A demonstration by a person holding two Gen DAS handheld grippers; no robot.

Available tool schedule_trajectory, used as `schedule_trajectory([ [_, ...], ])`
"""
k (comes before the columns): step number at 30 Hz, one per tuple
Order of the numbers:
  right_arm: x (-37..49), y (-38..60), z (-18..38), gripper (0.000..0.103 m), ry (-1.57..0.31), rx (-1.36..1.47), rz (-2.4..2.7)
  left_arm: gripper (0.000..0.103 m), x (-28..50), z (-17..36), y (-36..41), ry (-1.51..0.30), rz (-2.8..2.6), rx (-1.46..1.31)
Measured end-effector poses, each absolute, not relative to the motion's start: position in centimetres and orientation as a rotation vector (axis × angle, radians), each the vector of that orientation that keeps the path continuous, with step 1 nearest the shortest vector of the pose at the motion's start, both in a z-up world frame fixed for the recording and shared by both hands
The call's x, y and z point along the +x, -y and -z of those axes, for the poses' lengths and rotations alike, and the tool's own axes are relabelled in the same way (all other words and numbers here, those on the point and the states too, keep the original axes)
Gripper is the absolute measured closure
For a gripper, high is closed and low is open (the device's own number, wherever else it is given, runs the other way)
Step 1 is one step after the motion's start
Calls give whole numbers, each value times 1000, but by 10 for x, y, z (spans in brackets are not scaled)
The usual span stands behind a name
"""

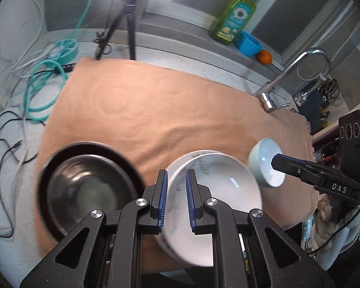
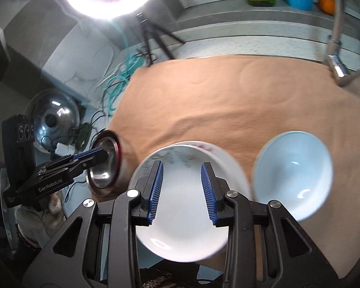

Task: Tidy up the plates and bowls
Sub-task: 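Open both tools off the steel bowls and move them to the light blue bowl, then close both tools on the rim of the light blue bowl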

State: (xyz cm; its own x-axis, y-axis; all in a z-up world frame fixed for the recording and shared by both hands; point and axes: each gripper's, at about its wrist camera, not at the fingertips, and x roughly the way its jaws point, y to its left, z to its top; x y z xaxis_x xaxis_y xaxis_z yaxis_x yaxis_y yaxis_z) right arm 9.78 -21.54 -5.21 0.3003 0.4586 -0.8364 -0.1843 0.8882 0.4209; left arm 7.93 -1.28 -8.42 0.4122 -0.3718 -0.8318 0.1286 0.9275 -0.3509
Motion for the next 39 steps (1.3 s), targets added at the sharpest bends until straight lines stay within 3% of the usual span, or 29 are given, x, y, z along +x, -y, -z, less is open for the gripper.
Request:
schedule_trajectory([
  [18,103,345,89,69,-1223,328,-217,90,119,113,135,-1182,499,-299],
  [34,102,376,124,69,-1255,447,-218,90,132,132,169,-1271,488,-265],
  [39,100,377,131,86,-1272,468,-242,90,133,137,179,-1284,502,-230],
])
